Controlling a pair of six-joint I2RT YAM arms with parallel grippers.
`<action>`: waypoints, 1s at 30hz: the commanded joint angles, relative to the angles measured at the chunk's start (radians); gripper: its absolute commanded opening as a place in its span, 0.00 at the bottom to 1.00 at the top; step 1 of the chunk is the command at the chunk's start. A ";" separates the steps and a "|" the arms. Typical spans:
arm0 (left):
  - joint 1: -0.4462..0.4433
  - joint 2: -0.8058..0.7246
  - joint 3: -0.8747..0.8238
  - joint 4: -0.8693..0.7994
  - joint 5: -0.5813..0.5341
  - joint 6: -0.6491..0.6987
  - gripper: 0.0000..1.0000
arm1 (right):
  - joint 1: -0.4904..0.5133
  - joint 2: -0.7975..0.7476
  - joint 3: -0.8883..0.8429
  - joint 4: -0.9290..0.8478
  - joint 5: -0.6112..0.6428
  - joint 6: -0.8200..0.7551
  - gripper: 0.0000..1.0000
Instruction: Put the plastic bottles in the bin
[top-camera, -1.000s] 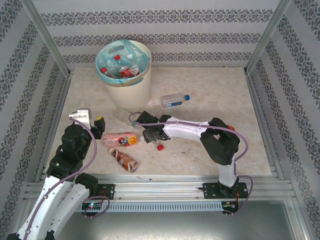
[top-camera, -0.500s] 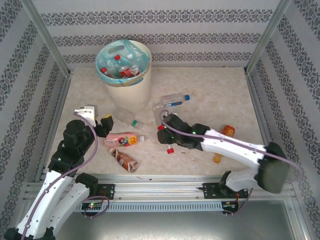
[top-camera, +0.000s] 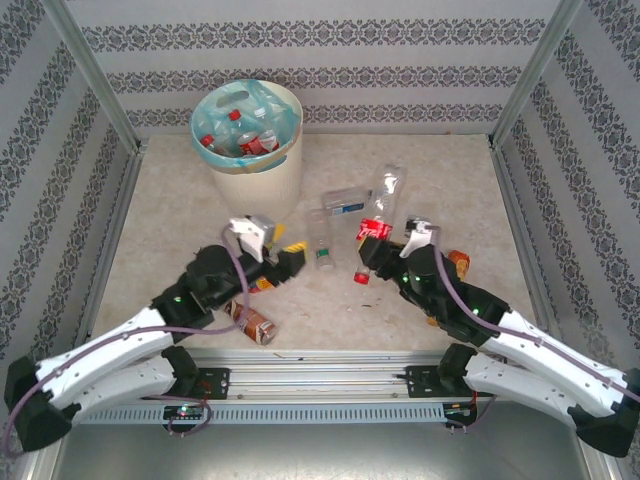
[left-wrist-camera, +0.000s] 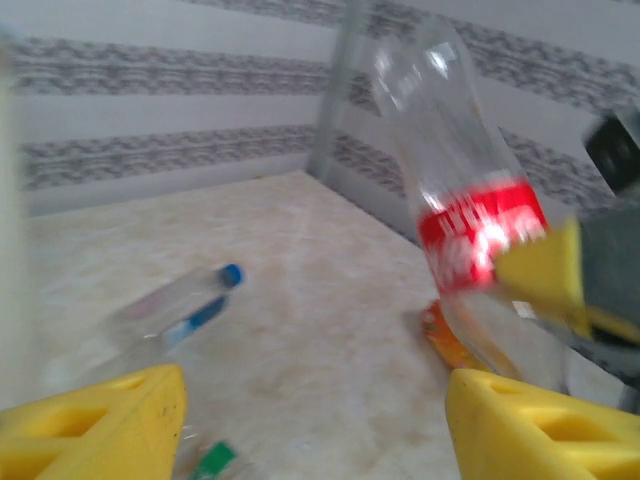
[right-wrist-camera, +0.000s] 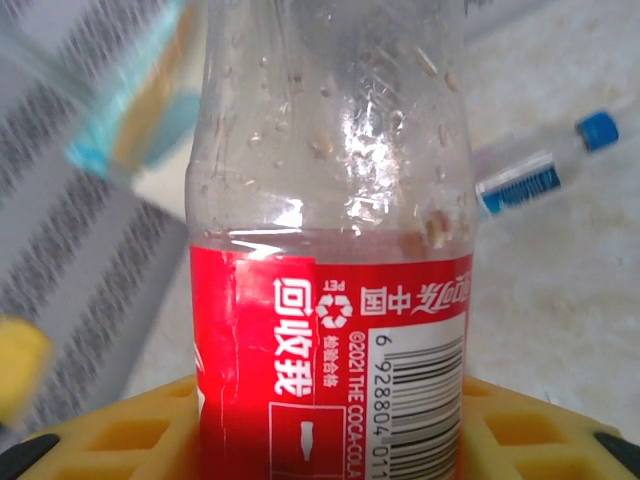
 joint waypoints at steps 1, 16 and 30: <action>-0.104 0.082 -0.046 0.403 -0.025 0.146 0.74 | -0.018 -0.029 -0.024 0.151 0.119 0.065 0.43; -0.186 0.480 -0.144 1.147 0.064 0.400 0.71 | -0.032 0.065 0.046 0.297 0.001 0.209 0.42; -0.189 0.509 -0.094 1.148 -0.054 0.410 0.51 | -0.022 0.064 0.021 0.304 -0.011 0.254 0.41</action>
